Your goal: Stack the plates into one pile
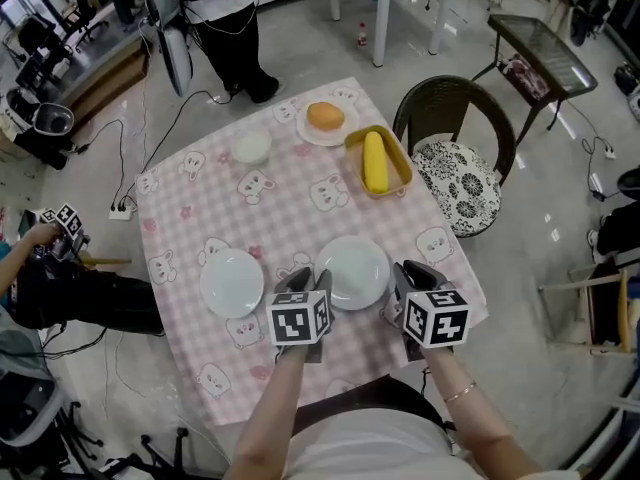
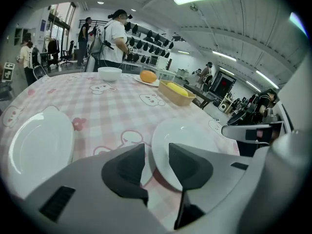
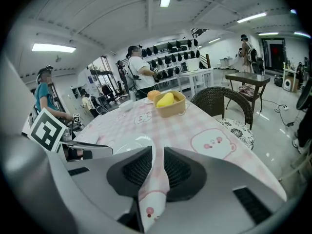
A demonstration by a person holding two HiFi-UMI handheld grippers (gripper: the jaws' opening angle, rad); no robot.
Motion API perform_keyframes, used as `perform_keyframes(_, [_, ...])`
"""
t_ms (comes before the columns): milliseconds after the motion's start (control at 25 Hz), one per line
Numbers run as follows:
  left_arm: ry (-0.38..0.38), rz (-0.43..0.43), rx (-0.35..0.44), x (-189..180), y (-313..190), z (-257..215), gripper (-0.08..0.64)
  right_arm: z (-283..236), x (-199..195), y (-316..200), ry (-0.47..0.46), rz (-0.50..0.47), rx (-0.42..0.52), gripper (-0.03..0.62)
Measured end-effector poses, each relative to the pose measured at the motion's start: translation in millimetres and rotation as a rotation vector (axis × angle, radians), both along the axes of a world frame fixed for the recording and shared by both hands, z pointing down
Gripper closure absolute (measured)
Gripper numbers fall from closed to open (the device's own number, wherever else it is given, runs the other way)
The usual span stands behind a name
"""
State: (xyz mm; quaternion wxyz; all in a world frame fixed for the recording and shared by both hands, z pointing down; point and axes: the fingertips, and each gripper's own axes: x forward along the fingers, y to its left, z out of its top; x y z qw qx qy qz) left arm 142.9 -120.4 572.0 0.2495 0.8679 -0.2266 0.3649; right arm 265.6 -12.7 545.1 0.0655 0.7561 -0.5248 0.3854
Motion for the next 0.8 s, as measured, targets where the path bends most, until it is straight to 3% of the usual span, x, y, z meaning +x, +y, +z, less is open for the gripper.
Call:
perform_keyframes(400, [-0.011,0.016,0.005,3.3,2.2,5.4,0.440,16.6,-8.8,-2.3,-0.014,-0.031,-0.039,0.508])
perform_keyframes(800, [0.000,-0.007,-0.019,1.6,4.3,2.2,0.446,28.5,-15.1,-12.8,-0.020,-0.097,-0.102,0.459])
